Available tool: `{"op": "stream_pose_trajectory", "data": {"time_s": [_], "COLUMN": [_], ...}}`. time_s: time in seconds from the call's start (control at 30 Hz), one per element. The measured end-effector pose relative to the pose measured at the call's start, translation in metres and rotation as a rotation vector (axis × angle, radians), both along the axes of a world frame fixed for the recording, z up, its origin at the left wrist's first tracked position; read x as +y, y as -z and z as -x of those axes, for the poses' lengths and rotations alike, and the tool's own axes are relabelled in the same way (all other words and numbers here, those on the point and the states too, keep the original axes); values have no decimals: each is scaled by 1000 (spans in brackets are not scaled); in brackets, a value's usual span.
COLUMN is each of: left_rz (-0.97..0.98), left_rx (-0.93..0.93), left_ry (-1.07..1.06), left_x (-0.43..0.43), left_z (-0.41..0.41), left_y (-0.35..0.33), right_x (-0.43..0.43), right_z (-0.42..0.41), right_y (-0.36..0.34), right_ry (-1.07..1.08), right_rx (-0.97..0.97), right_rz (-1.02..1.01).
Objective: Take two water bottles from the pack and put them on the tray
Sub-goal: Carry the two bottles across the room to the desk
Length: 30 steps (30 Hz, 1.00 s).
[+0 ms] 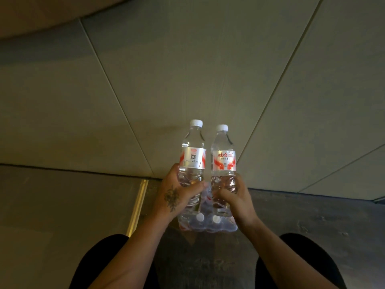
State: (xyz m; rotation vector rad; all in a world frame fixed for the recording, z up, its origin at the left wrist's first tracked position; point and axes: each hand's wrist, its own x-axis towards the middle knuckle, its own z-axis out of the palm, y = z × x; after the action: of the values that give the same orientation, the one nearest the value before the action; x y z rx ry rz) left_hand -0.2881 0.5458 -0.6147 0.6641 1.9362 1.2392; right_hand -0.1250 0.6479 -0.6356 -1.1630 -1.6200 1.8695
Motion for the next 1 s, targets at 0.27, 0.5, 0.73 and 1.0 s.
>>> {"op": "stream_pose_trajectory", "data": {"time_s": [0.27,0.5,0.73,1.0], "left_rz": [-7,13,29,-29], "left_rx": [36,-10,-13,-8], "left_ry": [31,43,49,44], "left_x": [6,6,-6,-22], "left_z": [-3,-6,-15,-26], "left_y": [-26,-93,-250,-460], "right_x": [1,2,-9,-20], "right_z": [-1,-6,-19,-34], "right_y": [-13,-81,-242,-456], "right_ry": [11,40,43,70], "right_rx": [14,37,38,89], "right_rz": [-9,30,33,18]}}
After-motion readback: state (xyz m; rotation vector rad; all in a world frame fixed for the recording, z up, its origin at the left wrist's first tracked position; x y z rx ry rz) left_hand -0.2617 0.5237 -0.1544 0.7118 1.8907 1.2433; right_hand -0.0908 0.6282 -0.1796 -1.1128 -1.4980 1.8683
